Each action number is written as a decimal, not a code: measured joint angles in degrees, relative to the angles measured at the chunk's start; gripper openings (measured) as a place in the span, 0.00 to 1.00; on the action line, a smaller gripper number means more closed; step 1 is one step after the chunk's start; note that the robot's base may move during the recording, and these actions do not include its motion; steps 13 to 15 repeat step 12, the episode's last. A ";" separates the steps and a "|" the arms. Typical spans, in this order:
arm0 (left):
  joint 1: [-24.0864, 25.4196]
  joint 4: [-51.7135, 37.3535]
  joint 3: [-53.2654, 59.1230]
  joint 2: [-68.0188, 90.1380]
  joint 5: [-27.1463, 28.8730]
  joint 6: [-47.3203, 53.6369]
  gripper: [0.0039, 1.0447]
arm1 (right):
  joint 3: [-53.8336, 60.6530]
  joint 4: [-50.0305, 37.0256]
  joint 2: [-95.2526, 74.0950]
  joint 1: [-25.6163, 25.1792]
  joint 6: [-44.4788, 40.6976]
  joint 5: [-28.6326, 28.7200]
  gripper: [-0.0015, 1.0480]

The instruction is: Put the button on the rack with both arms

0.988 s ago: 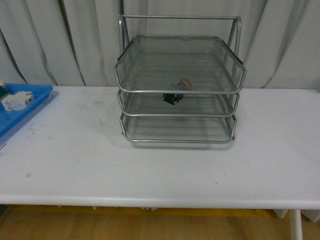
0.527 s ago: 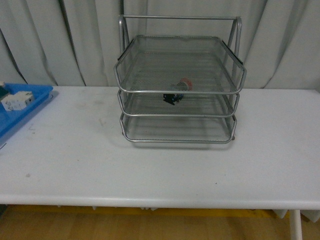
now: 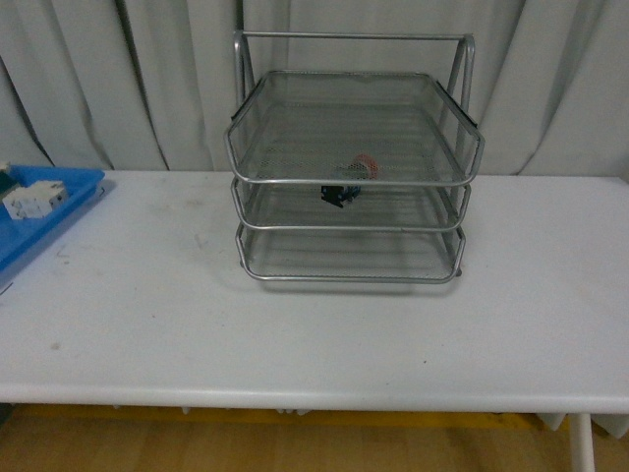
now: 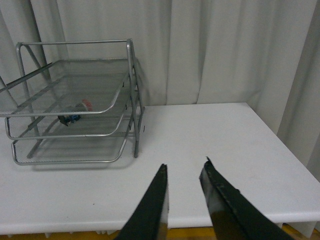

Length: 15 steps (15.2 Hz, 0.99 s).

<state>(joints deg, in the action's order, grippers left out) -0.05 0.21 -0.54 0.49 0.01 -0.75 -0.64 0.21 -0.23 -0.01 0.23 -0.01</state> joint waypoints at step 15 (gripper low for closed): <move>0.00 0.00 0.00 0.00 0.00 0.00 0.94 | 0.00 0.00 0.00 0.00 -0.04 0.00 0.94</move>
